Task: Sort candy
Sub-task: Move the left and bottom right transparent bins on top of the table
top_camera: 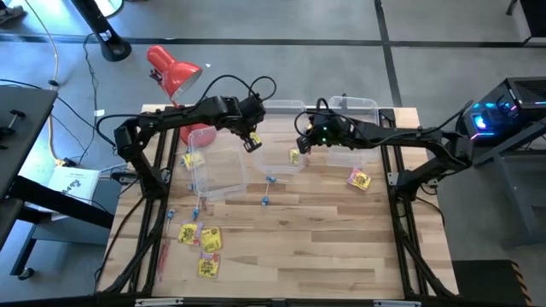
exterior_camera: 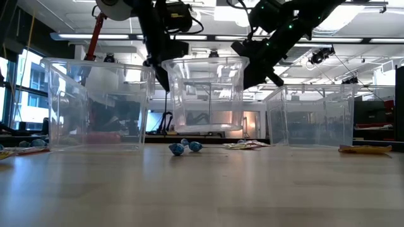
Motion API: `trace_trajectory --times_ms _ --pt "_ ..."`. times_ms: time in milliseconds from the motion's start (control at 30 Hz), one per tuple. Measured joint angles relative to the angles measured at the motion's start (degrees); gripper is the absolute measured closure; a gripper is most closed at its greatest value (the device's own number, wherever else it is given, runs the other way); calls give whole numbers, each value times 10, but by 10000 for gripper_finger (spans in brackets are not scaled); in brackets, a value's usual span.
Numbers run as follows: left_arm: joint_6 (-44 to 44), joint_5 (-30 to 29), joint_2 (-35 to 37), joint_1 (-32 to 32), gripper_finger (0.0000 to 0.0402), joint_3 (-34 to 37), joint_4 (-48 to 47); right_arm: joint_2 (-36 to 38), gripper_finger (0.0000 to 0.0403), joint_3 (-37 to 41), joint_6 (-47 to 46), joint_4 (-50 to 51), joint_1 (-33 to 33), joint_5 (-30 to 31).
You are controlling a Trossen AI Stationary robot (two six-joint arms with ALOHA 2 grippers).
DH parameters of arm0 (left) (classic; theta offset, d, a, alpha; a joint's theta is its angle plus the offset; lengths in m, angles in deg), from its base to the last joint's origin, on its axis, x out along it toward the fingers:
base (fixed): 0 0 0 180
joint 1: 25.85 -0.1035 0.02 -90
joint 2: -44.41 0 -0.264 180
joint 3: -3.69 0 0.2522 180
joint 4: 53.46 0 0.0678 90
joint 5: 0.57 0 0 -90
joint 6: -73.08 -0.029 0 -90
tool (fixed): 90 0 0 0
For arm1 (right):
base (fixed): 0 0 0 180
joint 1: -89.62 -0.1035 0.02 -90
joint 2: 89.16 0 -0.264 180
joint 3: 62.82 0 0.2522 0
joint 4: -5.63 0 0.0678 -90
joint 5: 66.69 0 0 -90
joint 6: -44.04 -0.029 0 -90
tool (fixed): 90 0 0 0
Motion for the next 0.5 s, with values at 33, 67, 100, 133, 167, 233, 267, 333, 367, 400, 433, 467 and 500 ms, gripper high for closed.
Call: trace_trajectory --times_ms 33,67,100,133,167,233,267,333,367,400,433,467,500 --pt "-6 -9 0 0 394 0 -3 0 402 0 2 -1 0 -2" --pt "-11 -19 0 0 390 0 -7 0 402 0 2 -5 0 -3" --pt "-14 -25 0 -1 386 0 -13 0 402 0 2 -9 0 -3" --pt "-14 -28 0 -2 382 0 -18 0 402 0 2 -14 0 -3" --pt "-14 -28 0 -4 378 0 -23 0 402 0 2 -19 0 -4" --pt "-14 -29 0 -8 371 0 -38 0 402 0 2 -29 0 -9" --pt "-15 -33 0 -11 368 0 -44 0 402 -1 2 -33 0 -11" --pt "-19 -43 1 -14 363 0 -58 0 402 -1 3 -42 0 -14" --pt "-18 -52 1 -15 361 0 -64 0 402 -1 4 -45 0 -14" --pt "-17 -59 2 -17 360 0 -67 0 402 -2 4 -45 0 -14" --pt "-14 -64 4 -18 360 0 -70 0 402 -2 5 -42 1 -13" --pt "-12 -68 7 -20 359 0 -74 0 402 -2 6 -41 3 -14" --pt "-10 -72 10 -21 359 0 -76 0 402 -2 6 -40 5 -13"
